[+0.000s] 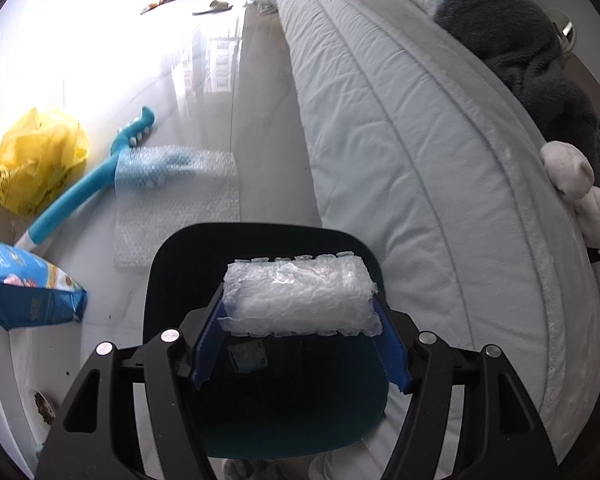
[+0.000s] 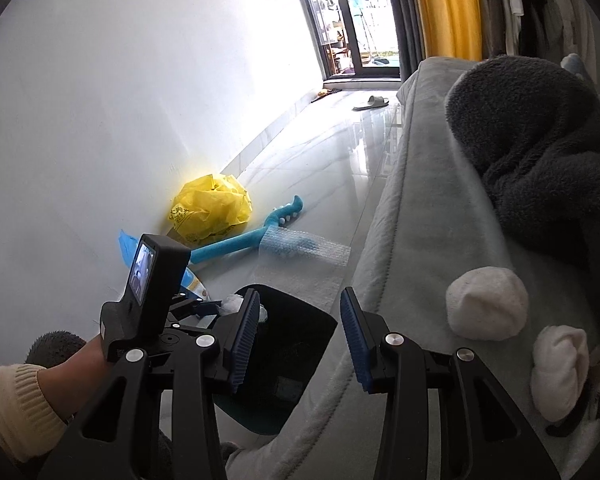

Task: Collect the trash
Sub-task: 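Carry the bubble wrap and plastic piece over the black bin and open both tools, then move both tools back toward the white sock balls on the bed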

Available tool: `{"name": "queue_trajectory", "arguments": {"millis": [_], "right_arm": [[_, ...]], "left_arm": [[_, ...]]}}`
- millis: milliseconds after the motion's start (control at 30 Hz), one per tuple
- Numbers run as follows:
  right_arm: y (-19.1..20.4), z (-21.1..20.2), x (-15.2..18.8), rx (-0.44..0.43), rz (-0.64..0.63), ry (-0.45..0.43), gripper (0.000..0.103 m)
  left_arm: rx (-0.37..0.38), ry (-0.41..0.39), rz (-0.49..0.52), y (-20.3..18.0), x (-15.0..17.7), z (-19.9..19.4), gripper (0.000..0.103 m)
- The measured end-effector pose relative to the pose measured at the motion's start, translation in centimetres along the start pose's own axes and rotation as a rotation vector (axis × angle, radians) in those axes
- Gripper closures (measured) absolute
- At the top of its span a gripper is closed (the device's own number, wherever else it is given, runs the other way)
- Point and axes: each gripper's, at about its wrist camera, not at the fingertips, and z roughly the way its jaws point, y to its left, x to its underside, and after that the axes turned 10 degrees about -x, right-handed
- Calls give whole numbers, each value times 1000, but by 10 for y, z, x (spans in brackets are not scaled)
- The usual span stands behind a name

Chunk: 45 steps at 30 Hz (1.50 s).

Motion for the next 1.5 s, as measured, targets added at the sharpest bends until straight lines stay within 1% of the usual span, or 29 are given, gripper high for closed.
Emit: {"name": "queue_trajectory", "arguments": {"millis": [200,367,433,500,567,700,933,1033,1200,1500], "right_arm": [[20,30,2,-20,-26,60,60],[31,50,2,-34,-38,99,60],[31,55,3,-39,-38,111,60],[32,61,4,-44,-36,121,60],[32,68,5,-47,-34,132,60],[31,81,7,-53,-25,150,60],[31,97,11,-61,-1,178,60],[31,104,15,-64,14,191,60],[31,117,21,-57,24,222,60],[30,138,35,-56,47,287,60]], "left_arm": [[19,59,-54,23,6,11,34],[28,67,-73,35,10,11,32],[37,67,-78,39,10,10,29],[46,64,-82,43,10,8,23],[53,53,-87,46,10,5,18],[75,-16,-91,52,5,-15,15],[93,-246,-66,57,1,-69,10],[105,-300,-59,59,-1,-83,10],[98,-390,-53,62,-2,-104,10],[84,-498,-97,75,-1,-134,7]]}}
